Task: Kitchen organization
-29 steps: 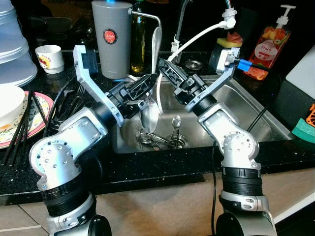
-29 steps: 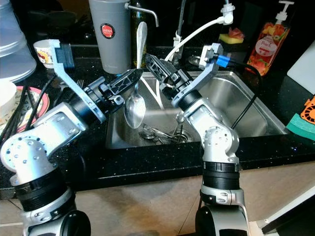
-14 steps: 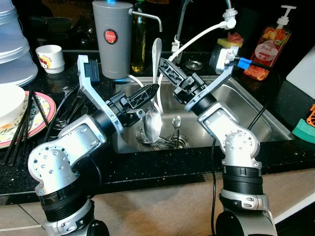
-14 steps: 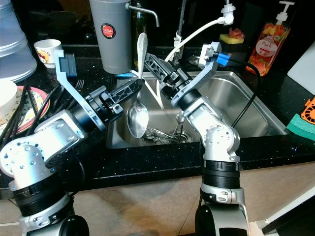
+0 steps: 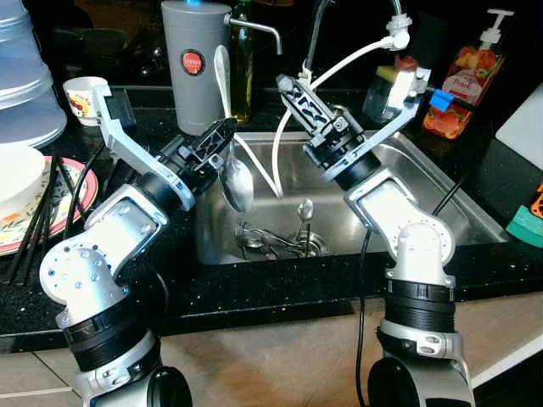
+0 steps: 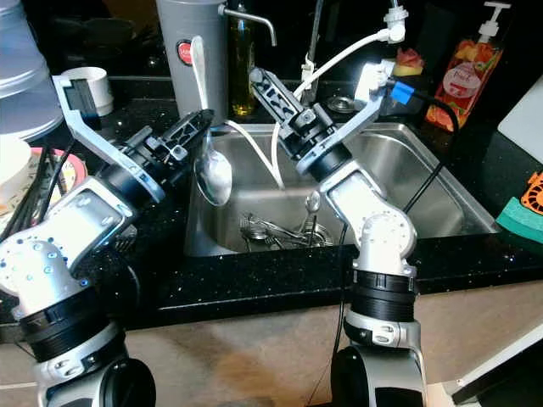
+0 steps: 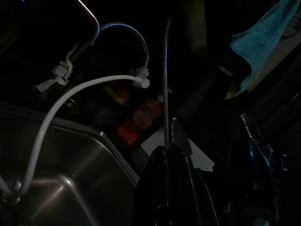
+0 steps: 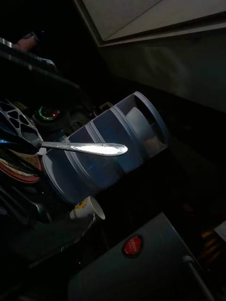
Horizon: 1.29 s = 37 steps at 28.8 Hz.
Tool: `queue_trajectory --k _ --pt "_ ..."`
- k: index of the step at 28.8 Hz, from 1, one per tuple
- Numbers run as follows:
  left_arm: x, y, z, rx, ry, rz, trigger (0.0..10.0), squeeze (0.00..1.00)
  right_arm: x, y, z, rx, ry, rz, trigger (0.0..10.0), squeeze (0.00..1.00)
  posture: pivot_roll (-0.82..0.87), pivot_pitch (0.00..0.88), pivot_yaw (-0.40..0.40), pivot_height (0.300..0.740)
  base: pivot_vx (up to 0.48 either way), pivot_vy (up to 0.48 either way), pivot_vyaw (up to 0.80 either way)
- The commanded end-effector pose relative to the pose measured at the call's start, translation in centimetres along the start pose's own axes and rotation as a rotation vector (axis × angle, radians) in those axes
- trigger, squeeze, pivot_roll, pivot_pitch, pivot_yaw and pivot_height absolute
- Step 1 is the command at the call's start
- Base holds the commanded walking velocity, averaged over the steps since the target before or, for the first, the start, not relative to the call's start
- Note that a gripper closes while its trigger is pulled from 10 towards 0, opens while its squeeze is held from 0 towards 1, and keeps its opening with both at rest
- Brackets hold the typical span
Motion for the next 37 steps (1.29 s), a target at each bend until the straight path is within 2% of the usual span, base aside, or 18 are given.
queue_trajectory --k 1,2,3,4,5,14,23,24,25,26,27,37 --pt "-1.0 0.0 -0.7 0.031 0.009 -0.046 0.0 0.0 0.6 0.0 -0.6 0.037 0.016 0.02 10.0 1.0 -0.02 0.1 -0.033 0.74 0.0 0.0 0.0" --pt "-1.0 0.0 -0.7 0.031 0.009 -0.046 0.0 0.0 0.6 0.0 -0.6 0.037 0.016 0.02 10.0 1.0 -0.02 0.1 -0.033 0.74 0.0 0.0 0.0" --pt "-1.4 0.0 -1.1 0.049 0.02 -0.066 0.0 0.0 0.6 0.0 -0.9 0.049 0.02 0.022 10.0 0.71 -0.02 0.1 -0.033 0.74 0.0 0.0 0.0" --pt "-1.4 0.0 -1.1 0.049 0.02 -0.066 0.0 0.0 0.6 0.0 -0.9 0.049 0.02 0.022 10.0 0.71 -0.02 0.1 -0.033 0.74 0.0 0.0 0.0" --pt "-1.9 0.0 -1.9 0.077 0.029 -0.089 0.0 0.0 0.7 0.0 -1.1 0.062 0.021 0.025 10.0 0.0 -0.02 0.101 -0.033 0.74 0.0 0.0 0.0" --pt "-3.3 -0.1 -4.7 0.184 0.076 -0.138 0.0 0.0 1.0 0.0 -1.9 0.095 0.007 0.038 10.0 0.0 -0.02 0.101 -0.033 0.74 0.0 0.0 0.0" --pt "-3.5 -0.1 -4.4 0.185 0.075 -0.155 0.0 0.0 0.8 0.1 -2.2 0.119 0.007 0.029 10.0 0.0 -0.02 0.102 -0.031 0.74 0.0 0.0 0.0" --pt "-3.4 -0.1 -4.4 0.185 0.073 -0.151 0.0 0.0 0.8 0.1 -2.2 0.117 0.004 0.03 9.6 0.0 -0.02 0.102 -0.031 0.74 0.0 0.0 0.0" --pt "-3.3 0.0 -4.3 0.186 0.072 -0.148 0.0 0.0 0.8 0.1 -2.2 0.115 0.0 0.029 3.8 0.0 -0.02 0.102 -0.031 0.74 0.0 0.0 0.0" --pt "-3.3 0.0 -4.3 0.186 0.071 -0.146 0.0 0.0 0.7 0.0 -2.2 0.111 -0.005 0.024 2.2 0.0 -0.02 0.102 -0.031 0.74 0.0 0.0 0.0" --pt "-3.2 0.0 -4.3 0.185 0.069 -0.143 0.0 0.0 0.7 0.0 -2.2 0.111 -0.009 0.027 0.0 0.0 -0.02 0.102 -0.031 0.74 0.0 0.0 0.0" --pt "-2.8 0.1 -3.9 0.181 0.067 -0.127 0.0 0.0 0.5 0.1 -1.9 0.11 -0.026 0.025 0.0 0.0 -0.02 0.106 -0.031 0.74 0.0 0.0 0.0"
Point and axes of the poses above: a point about 5 cm out from each wrist's last joint towards the gripper, its own y axis pointing back from the gripper into the wrist, its own z axis along the axis of the wrist's last joint, x = y × z, the point moved 6 cm from there along -y, pointing out of the wrist towards the gripper, and after that the axes turned 15 degrees about -y, right-handed, at the moved point
